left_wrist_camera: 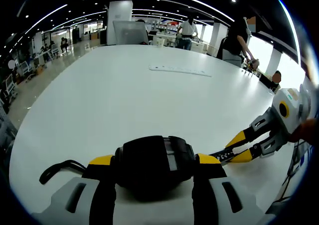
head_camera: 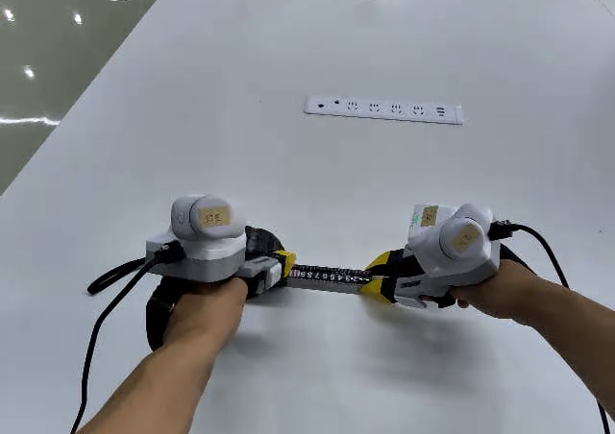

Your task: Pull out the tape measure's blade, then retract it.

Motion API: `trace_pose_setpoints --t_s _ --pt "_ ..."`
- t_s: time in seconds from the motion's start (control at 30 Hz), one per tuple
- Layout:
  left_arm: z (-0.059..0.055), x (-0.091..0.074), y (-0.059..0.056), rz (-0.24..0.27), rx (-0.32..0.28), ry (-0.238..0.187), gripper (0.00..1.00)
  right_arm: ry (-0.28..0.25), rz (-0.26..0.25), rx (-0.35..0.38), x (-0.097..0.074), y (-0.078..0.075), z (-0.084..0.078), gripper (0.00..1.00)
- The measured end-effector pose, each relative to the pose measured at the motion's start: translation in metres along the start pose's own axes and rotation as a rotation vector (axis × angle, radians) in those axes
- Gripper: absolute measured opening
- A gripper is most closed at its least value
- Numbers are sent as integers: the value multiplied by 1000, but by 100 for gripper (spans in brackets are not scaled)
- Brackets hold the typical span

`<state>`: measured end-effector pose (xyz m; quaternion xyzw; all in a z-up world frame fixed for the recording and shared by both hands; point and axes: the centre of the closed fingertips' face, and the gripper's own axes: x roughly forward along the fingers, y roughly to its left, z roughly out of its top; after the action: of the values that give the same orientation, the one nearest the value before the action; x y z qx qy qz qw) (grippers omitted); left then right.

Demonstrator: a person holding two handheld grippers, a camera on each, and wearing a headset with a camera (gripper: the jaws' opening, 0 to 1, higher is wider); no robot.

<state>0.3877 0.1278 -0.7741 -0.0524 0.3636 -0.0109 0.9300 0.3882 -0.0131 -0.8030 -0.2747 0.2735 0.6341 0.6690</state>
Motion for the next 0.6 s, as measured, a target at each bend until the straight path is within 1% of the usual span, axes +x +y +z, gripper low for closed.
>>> trace_pose_setpoints --t_s 0.6 --pt "0 0 1 -4 -6 1 57 -3 2 -26 13 3 13 10"
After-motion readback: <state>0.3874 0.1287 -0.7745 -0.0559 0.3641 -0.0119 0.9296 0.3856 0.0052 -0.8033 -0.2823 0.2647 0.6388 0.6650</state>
